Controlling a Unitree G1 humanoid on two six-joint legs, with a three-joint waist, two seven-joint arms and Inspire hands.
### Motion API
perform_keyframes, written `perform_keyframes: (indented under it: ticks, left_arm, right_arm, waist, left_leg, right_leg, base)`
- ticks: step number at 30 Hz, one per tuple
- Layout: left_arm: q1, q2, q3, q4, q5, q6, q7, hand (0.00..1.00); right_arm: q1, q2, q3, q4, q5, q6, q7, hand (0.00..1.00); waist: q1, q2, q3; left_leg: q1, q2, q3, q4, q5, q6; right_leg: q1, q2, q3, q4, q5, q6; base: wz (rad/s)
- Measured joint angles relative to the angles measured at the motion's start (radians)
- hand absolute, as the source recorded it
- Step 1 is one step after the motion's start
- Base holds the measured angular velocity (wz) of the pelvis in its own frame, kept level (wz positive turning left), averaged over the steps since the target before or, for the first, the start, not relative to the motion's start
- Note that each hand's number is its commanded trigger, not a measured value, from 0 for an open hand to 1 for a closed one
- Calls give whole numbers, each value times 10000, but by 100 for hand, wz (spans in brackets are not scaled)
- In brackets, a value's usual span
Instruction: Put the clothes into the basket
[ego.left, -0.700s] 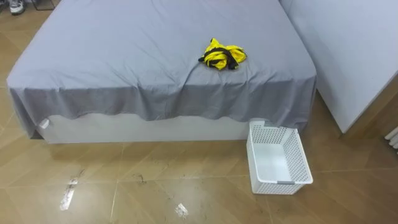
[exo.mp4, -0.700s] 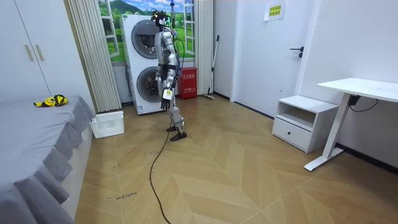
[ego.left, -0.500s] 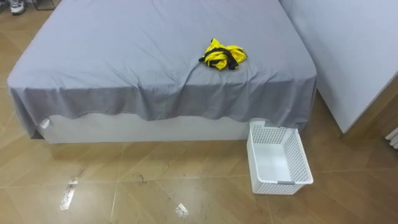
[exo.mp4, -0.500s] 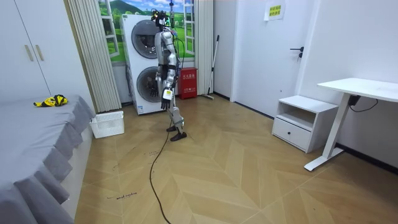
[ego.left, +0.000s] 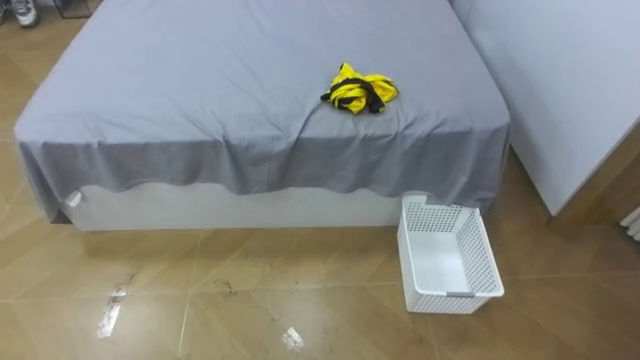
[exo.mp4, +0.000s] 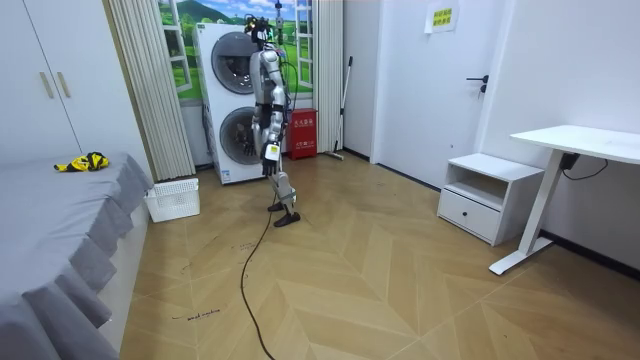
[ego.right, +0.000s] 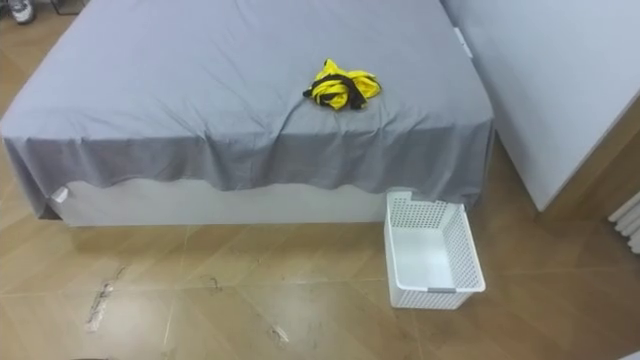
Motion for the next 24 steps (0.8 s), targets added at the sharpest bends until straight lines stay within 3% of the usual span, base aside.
perform_keyframes:
  ticks: [1,5,8,9,10,12,13,14,16,17,18,19,20,21,23,24]
  left_arm:
    - [-2,-19,100,36,-37,4,-11,0]
    - [-122,73,251,53,-838,35,-74,0]
    - [-135,98,247,5,-1577,42,-74,0]
    - [-137,98,248,-11,-1728,32,-79,0]
    - [-174,76,245,-89,-2078,-22,-92,0]
    - [-204,14,177,-288,-2383,-106,-95,0]
    - [-250,-25,10,-326,-2635,-257,-110,0]
    - [-253,-38,1,-331,-2781,-296,-114,0]
    - [-92,-52,40,-294,-3041,-476,-119,0]
    - [-71,-53,67,-290,-3074,-479,-128,0]
    - [-94,-30,133,-293,-3154,-487,-168,0]
    - [-122,29,171,-291,-3135,-503,-218,0]
    - [-199,36,186,-301,-3142,-505,-261,0]
    - [-222,41,178,-293,-3143,-506,-275,0]
    - [-74,102,-26,-205,-3134,-491,-268,0]
    - [-36,99,-64,-193,-3134,-491,-262,0]
  right_arm:
    - [-48,-1,4,107,20,53,47,0]
    - [-128,52,34,354,301,68,280,0]
    - [-47,93,19,350,628,39,286,0]
    - [-45,81,-3,347,637,37,285,0]
    - [-14,70,-31,349,700,41,267,0]
    - [16,21,-30,338,857,85,203,0]
    - [-12,-68,-43,337,868,195,194,0]
    - [-32,-98,-43,332,869,256,187,0]
    - [-1,-108,-46,278,785,393,188,0]
    - [8,-104,-48,273,778,410,179,0]
    - [30,-99,-90,276,775,463,148,0]
    - [-6,-111,-223,276,738,499,138,0]
    - [-62,-139,-441,279,723,512,124,0]
    - [-151,-135,-500,277,727,514,112,0]
    - [-196,-33,-548,120,748,333,90,0]
    - [-178,-12,-535,-13,765,296,56,0]
  waist:
    - [79,-24,42]
    - [187,43,-7]
    - [249,-41,-8]
    - [228,-61,30]
    - [217,-46,55]
    - [202,-64,50]
    - [258,-79,21]
    - [308,-55,25]
    - [498,-24,2]
    - [475,-60,-19]
    - [396,-133,-57]
    - [325,-283,-88]
    - [161,-219,-114]
    - [144,-254,-51]
    - [307,-385,-16]
    - [328,-396,-7]
  left_leg:
    - [-117,92,81,285,-172,-22]
    - [-1032,617,179,2438,-1050,-224]
    - [-1752,828,214,4099,-1033,-260]
    - [-2048,902,228,4641,-952,-300]
    - [-2655,920,183,5507,-862,-227]
    - [-3378,506,169,4404,-807,-181]
    - [-3875,238,194,3076,-417,-341]
    - [-4092,164,210,2442,57,-315]
    - [-4506,54,176,1042,1570,-402]
    - [-4562,3,267,1040,1822,-311]
    - [-4760,-113,687,1239,2114,17]
    - [-5099,-322,1158,1695,1907,427]
    - [-5352,-530,1338,2329,1443,909]
    - [-5417,-617,1368,2622,1170,976]
    - [-5000,-681,1710,3403,169,1131]
    - [-4772,-703,1748,3436,-7,1166]
  right_leg:
    - [-56,61,90,97,-27,-34]
    - [-383,404,211,743,-500,-244]
    - [-350,415,237,998,-795,-435]
    - [-314,438,236,1009,-829,-478]
    - [-177,394,247,1044,-911,-520]
    - [-248,144,297,1180,-1115,-472]
    - [-302,-25,345,1215,-1239,-337]
    - [-336,-99,394,1223,-1293,-298]
    - [-118,-478,691,1141,-1572,-73]
    - [-57,-589,688,1099,-1656,16]
    - [-2,-838,752,1015,-1823,234]
    - [-23,-1162,839,980,-1929,501]
    - [-38,-1352,1107,975,-2026,537]
    - [-44,-1420,1223,987,-2000,582]
    - [42,-1690,1322,1736,-1591,883]
    - [0,-1735,1320,2239,-1402,927]
  base:
    - [-19]
    - [-11]
    - [10]
    - [12]
    - [18]
    - [15]
    - [-7]
    - [-40]
    - [-52]
    - [-17]
    - [18]
    - [36]
    - [32]
    - [4]
    - [-35]
    - [-27]
